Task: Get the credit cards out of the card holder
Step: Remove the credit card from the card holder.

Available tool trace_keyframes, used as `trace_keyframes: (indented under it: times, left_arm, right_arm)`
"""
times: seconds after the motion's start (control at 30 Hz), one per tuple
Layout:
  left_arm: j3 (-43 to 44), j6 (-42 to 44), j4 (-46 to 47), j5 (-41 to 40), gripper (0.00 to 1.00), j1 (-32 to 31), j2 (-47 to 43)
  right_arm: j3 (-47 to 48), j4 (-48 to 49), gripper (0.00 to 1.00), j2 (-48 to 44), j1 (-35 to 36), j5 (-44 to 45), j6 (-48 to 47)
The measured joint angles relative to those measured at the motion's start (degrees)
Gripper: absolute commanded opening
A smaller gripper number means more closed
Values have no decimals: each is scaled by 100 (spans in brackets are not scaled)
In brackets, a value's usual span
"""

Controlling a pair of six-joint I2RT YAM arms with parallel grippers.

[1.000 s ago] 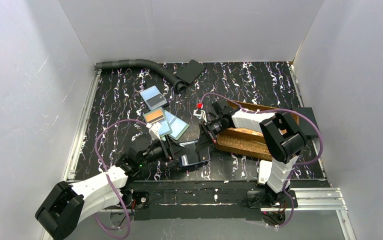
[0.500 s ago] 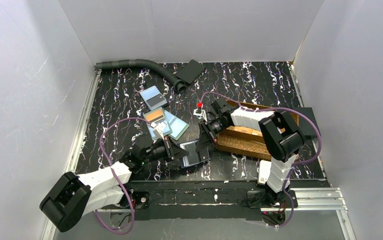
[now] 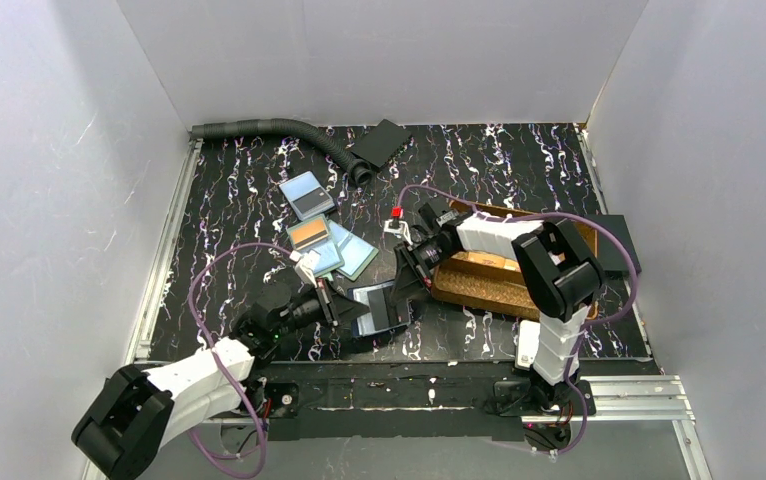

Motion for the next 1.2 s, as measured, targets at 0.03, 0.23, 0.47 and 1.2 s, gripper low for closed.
trace_keyframes:
  times: [0.03, 0.23, 0.47, 1.2]
  left_arm:
    - [-36, 6, -1, -2, 0, 16, 0]
    - [-176, 61, 93, 14, 0, 99, 134]
    - [-358, 118, 134, -68, 0, 403, 339]
    - [476, 483, -1606, -420, 0, 541, 277]
  right_arm:
    - [4, -62, 1, 70, -10, 24, -57]
    - [162, -526, 1, 366, -41, 165, -522]
    - [392, -1084, 1, 542, -41, 707, -1068]
    - [1028, -3627, 1, -556, -130, 1333, -4235]
